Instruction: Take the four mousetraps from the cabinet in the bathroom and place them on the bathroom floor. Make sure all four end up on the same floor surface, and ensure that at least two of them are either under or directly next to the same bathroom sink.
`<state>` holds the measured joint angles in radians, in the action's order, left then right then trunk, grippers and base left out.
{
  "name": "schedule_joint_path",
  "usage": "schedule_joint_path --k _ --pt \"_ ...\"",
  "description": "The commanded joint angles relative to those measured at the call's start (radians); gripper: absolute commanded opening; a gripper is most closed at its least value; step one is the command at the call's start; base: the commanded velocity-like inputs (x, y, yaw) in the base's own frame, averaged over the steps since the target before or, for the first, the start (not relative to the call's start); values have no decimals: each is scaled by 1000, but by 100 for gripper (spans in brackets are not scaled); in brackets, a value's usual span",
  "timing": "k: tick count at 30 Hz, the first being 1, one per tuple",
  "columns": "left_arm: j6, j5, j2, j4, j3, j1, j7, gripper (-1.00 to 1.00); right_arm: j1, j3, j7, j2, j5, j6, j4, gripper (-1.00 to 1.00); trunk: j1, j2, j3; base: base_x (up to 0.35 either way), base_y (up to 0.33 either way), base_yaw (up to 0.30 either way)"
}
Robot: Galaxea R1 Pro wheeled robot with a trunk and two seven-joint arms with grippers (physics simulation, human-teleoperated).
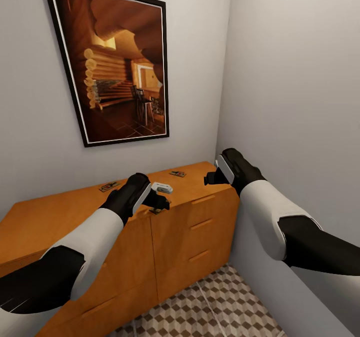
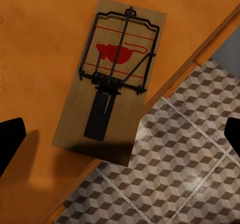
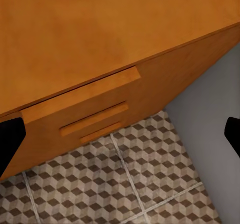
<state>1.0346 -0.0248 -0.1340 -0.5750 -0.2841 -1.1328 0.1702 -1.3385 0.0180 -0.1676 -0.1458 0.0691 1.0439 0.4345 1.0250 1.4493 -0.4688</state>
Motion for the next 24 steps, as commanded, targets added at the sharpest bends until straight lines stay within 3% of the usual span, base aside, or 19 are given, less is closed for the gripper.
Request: schedule_joint_path --k 1,24 --pt "2 -2 1 -2 -3 -1 0 100 -1 2 -8 0 8 3 1 100 0 1 -1 0 0 0" --pt "-1 -1 8 -4 0 -1 1 100 -1 2 -9 0 8 3 1 100 8 15 -7 0 0 0"
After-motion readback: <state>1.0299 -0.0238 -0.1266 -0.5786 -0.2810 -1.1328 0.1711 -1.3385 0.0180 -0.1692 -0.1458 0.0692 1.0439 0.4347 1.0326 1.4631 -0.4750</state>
